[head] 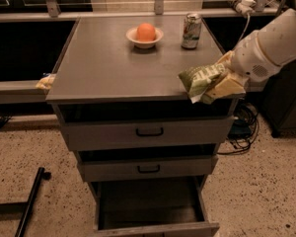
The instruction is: Place green jalapeno chip bag into bottom drawer
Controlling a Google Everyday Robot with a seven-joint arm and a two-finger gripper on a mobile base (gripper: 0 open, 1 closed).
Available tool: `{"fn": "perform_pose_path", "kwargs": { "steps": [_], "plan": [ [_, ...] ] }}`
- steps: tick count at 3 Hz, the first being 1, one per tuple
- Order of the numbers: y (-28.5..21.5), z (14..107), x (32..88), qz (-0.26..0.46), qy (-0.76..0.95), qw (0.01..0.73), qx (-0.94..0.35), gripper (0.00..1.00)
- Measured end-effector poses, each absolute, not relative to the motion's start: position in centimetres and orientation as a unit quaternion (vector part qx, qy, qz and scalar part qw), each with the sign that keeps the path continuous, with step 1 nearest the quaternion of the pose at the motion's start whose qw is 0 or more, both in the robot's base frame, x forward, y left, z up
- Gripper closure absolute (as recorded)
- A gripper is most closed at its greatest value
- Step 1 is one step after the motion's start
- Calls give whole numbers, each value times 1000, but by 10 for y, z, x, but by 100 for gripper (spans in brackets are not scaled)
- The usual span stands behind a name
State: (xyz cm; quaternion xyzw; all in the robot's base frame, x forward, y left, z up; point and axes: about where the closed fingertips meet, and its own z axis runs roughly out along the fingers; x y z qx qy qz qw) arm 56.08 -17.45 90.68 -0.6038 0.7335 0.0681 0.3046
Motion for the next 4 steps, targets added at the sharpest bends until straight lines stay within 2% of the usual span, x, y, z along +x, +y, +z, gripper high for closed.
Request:
{"fn": "perform_pose_path", "kwargs": {
  "steps": [1, 2, 4],
  "plan": [
    [-193, 919, 484, 101, 704, 301, -635, 100],
    [-198, 918, 469, 111, 695, 294, -647, 100],
    [-204, 827, 437, 141, 694, 278, -649, 100]
  ]
}}
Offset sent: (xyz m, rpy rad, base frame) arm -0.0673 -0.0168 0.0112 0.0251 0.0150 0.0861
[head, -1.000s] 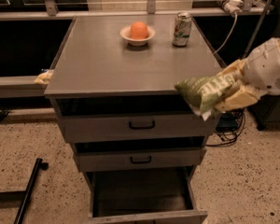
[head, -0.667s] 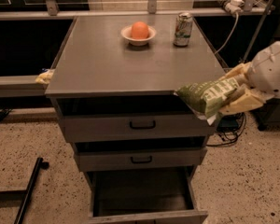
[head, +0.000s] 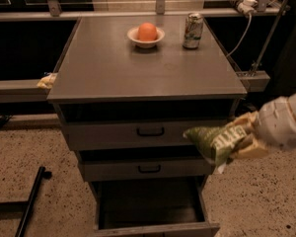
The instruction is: Place green jalapeno chip bag into bottom drawer
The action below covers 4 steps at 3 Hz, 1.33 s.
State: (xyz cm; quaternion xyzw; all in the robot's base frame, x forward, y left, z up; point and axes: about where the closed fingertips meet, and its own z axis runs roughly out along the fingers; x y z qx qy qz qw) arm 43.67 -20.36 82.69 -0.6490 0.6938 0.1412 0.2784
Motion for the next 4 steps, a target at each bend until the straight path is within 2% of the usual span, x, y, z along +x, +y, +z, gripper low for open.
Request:
{"fn": "perform_pose_path", "kwargs": {
  "steps": [1, 2, 4],
  "plan": [
    [-210, 727, 408, 171, 700, 267, -640, 100],
    [-204, 621, 370, 219, 705, 226, -636, 100],
    [-204, 590, 363, 218, 707, 225, -634, 100]
  ]
}}
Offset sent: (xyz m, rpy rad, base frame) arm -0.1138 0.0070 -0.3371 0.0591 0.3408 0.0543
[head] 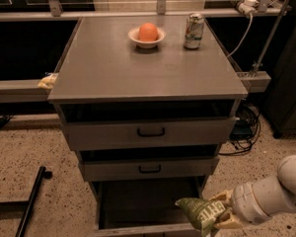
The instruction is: Place green jalapeno chip bag into bottom drawer
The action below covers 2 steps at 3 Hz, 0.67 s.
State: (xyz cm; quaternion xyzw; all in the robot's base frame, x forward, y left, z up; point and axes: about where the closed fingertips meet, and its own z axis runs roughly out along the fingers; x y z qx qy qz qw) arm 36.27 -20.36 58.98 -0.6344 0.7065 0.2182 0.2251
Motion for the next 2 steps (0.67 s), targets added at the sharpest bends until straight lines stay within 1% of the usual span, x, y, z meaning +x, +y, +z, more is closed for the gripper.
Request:
{"fn": "perform_pose_path", "kwargs": {
  "steps": [1, 2],
  "plan": [
    [-205, 532, 379, 189, 690, 250, -653, 100],
    [-202, 468, 424, 162, 676, 288, -658, 100]
  ]
}}
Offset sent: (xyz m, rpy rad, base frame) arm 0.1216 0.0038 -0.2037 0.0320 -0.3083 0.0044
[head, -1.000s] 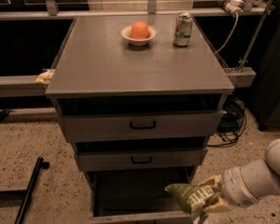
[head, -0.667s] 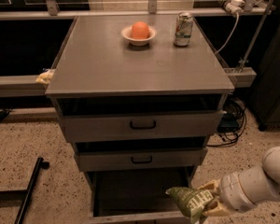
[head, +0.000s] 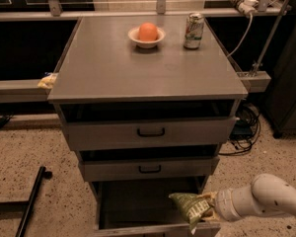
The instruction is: Place green jalapeno chip bag into bottom drawer
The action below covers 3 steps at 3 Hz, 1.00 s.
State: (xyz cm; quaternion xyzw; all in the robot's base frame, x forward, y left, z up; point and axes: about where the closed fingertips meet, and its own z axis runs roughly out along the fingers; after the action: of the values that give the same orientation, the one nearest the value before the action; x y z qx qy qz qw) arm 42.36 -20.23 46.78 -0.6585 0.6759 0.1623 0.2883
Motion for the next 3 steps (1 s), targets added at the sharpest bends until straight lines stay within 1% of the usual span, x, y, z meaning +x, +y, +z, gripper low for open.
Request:
{"fn": "perform_pose_path", "kwargs": {
  "steps": [1, 2, 3],
  "plan": [
    [-187, 408, 457, 174, 664, 305, -660, 100],
    [-181, 393, 454, 188, 668, 306, -652, 100],
    [-185, 383, 455, 169, 663, 305, -662, 100]
  ]
}}
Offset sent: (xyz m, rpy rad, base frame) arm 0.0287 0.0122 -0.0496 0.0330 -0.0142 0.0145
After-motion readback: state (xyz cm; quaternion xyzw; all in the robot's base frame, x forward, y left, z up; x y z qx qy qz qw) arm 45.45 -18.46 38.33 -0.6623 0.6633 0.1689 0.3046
